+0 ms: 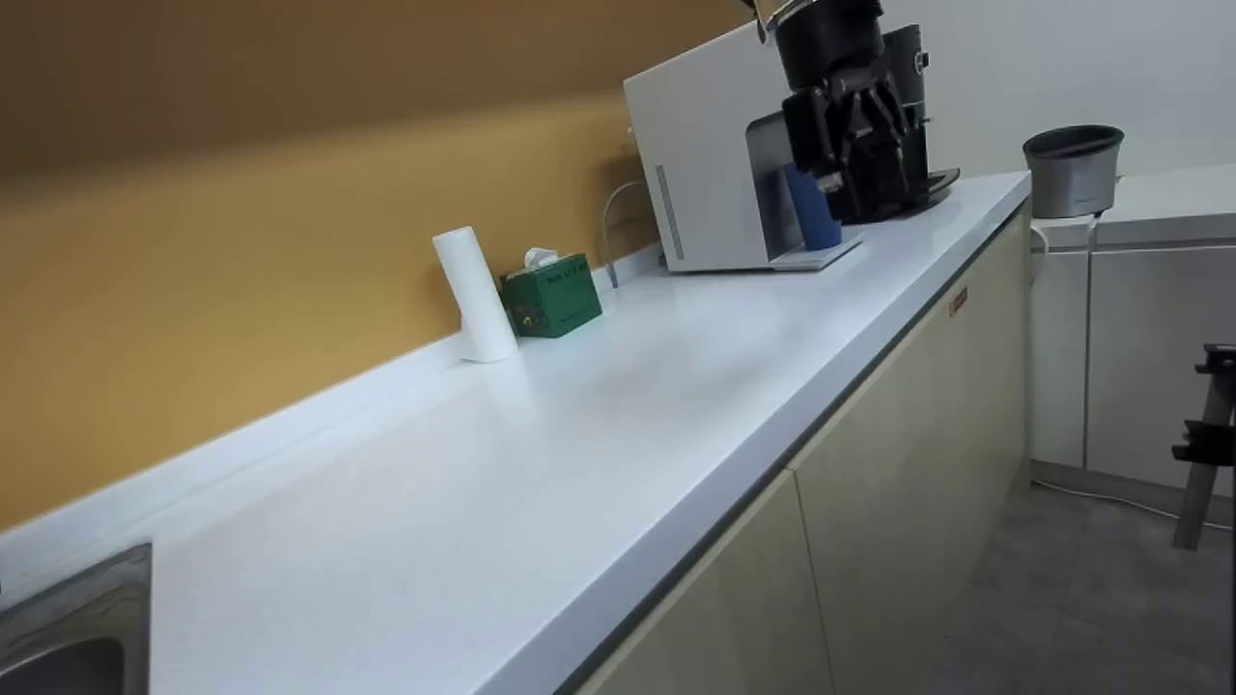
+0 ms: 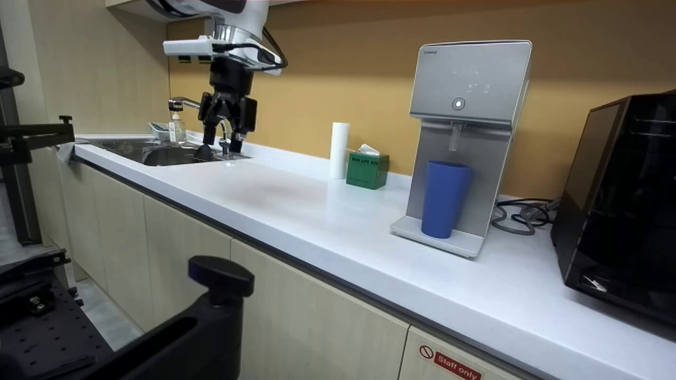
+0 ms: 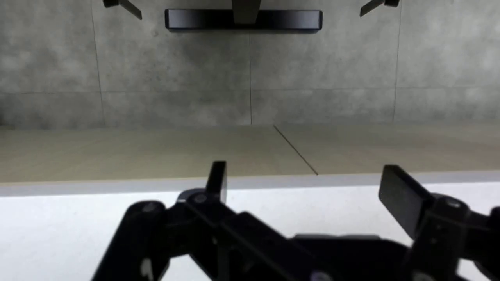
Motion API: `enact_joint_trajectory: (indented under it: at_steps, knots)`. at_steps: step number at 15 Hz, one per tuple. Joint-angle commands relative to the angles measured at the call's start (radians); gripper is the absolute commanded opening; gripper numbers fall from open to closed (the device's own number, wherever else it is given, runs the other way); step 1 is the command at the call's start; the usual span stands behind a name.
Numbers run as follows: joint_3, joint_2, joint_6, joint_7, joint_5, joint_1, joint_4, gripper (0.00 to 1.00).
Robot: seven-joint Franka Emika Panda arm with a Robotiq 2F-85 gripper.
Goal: Press the water dispenser button
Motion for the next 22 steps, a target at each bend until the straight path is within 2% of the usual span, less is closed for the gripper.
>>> enact_joint_trajectory:
  at_steps: [1, 6, 9, 12, 13, 14, 17, 22]
  knots:
    - [-0.024, -0.024, 0.109, 0.029, -0.060, -0.043, 0.009, 1.00]
    - [-0.077, -0.037, 0.294, -0.011, -0.209, -0.132, 0.061, 1.00]
    - [-0.114, -0.025, 0.351, -0.063, -0.246, -0.159, 0.115, 1.00]
    - [-0.146, -0.010, 0.394, -0.112, -0.252, -0.172, 0.168, 1.00]
    - [-0.165, -0.009, 0.404, -0.142, -0.220, -0.162, 0.181, 1.00]
    - [-0.147, -0.028, 0.392, -0.112, -0.235, -0.166, 0.137, 1.00]
    - [-0.164, -0.024, 0.403, -0.137, -0.232, -0.167, 0.158, 1.00]
    - [-0.183, -0.012, 0.542, -0.150, -0.211, -0.165, 0.132, 1.00]
